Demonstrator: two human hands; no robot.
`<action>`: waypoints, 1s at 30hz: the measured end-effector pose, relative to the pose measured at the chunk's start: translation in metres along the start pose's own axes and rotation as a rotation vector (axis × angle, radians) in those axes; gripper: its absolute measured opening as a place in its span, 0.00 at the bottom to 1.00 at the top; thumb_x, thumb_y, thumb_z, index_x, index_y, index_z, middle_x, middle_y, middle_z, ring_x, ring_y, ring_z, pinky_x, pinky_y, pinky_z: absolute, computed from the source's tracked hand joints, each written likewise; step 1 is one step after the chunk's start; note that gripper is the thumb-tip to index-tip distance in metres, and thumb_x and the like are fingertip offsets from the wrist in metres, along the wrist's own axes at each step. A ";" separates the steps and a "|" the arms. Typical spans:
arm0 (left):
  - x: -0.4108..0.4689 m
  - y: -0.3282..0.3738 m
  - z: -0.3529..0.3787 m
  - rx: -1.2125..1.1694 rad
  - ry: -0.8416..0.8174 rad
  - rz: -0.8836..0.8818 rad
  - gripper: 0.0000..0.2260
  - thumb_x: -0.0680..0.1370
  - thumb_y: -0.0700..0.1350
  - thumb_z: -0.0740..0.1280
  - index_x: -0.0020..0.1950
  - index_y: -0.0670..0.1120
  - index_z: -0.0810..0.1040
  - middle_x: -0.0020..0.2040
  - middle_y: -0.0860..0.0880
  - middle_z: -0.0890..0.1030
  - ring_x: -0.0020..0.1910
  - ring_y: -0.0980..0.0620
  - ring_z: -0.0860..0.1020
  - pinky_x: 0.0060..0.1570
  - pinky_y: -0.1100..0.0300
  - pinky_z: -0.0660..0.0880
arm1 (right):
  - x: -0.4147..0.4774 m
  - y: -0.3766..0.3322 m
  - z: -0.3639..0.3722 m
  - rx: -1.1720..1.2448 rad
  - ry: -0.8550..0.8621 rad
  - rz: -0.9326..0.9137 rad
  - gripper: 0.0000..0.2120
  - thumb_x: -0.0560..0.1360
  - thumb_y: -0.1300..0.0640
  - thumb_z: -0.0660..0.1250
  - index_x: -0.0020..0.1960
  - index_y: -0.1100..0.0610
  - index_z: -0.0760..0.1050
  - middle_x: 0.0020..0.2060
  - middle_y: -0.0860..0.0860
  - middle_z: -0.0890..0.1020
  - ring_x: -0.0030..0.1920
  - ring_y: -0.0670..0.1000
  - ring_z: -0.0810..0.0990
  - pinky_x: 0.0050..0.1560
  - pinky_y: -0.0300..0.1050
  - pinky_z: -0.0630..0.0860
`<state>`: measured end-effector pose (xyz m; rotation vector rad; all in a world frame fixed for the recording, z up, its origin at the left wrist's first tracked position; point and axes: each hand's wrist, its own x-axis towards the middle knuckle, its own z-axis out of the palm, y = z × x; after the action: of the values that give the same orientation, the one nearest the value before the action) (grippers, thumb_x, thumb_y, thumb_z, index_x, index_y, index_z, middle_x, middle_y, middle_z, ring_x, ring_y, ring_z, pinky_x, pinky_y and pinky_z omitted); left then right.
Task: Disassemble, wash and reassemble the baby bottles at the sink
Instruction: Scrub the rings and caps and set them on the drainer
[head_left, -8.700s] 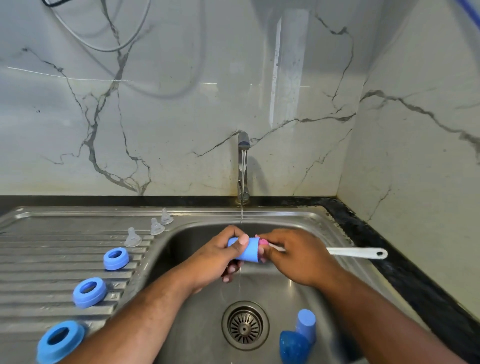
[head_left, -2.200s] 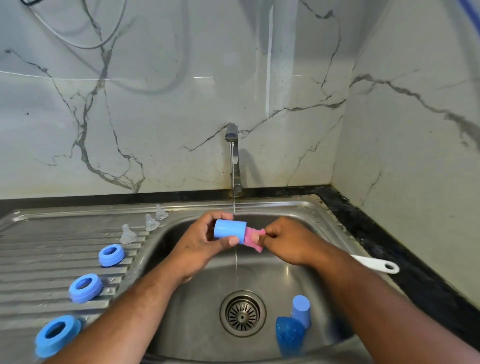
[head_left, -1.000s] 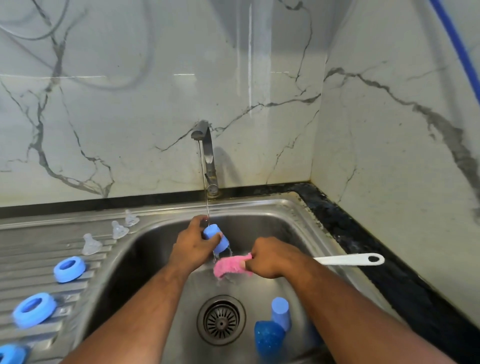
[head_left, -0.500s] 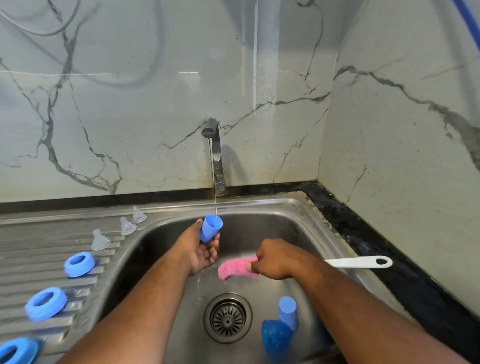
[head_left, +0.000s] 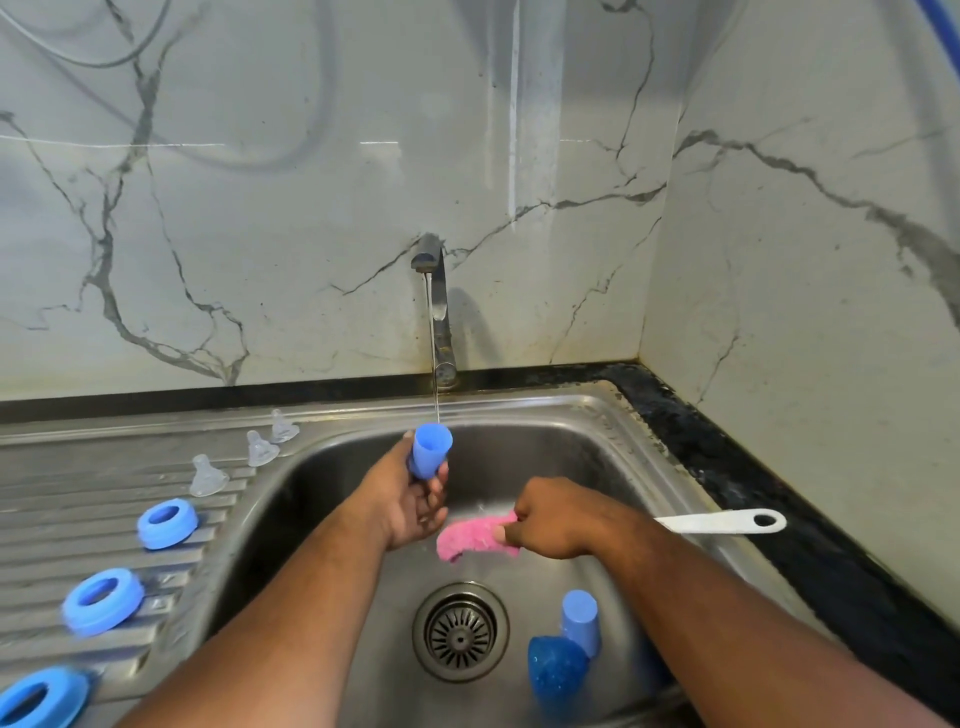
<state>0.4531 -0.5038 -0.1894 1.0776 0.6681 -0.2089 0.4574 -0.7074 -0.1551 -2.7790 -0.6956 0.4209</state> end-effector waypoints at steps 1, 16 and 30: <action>0.000 0.001 0.002 -0.007 -0.006 0.017 0.23 0.79 0.65 0.63 0.42 0.46 0.83 0.35 0.52 0.80 0.27 0.56 0.73 0.37 0.60 0.72 | 0.000 0.000 0.000 -0.005 -0.001 0.001 0.19 0.78 0.43 0.68 0.34 0.54 0.76 0.32 0.51 0.75 0.34 0.51 0.73 0.33 0.43 0.67; -0.004 0.009 0.002 -0.273 -0.243 0.269 0.18 0.79 0.39 0.70 0.67 0.37 0.75 0.52 0.38 0.83 0.49 0.46 0.83 0.52 0.52 0.83 | -0.001 0.001 0.000 0.004 -0.008 -0.005 0.19 0.78 0.43 0.68 0.35 0.55 0.78 0.31 0.51 0.74 0.33 0.51 0.72 0.34 0.44 0.66; 0.003 0.006 -0.006 0.369 0.078 0.817 0.23 0.75 0.47 0.77 0.67 0.53 0.73 0.59 0.52 0.78 0.53 0.50 0.81 0.49 0.55 0.81 | -0.002 0.001 0.000 0.013 -0.027 0.003 0.18 0.78 0.45 0.69 0.33 0.52 0.75 0.33 0.52 0.75 0.35 0.51 0.73 0.35 0.44 0.67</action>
<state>0.4563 -0.4948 -0.1887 1.6352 0.2149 0.4339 0.4561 -0.7088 -0.1548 -2.7669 -0.6930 0.4630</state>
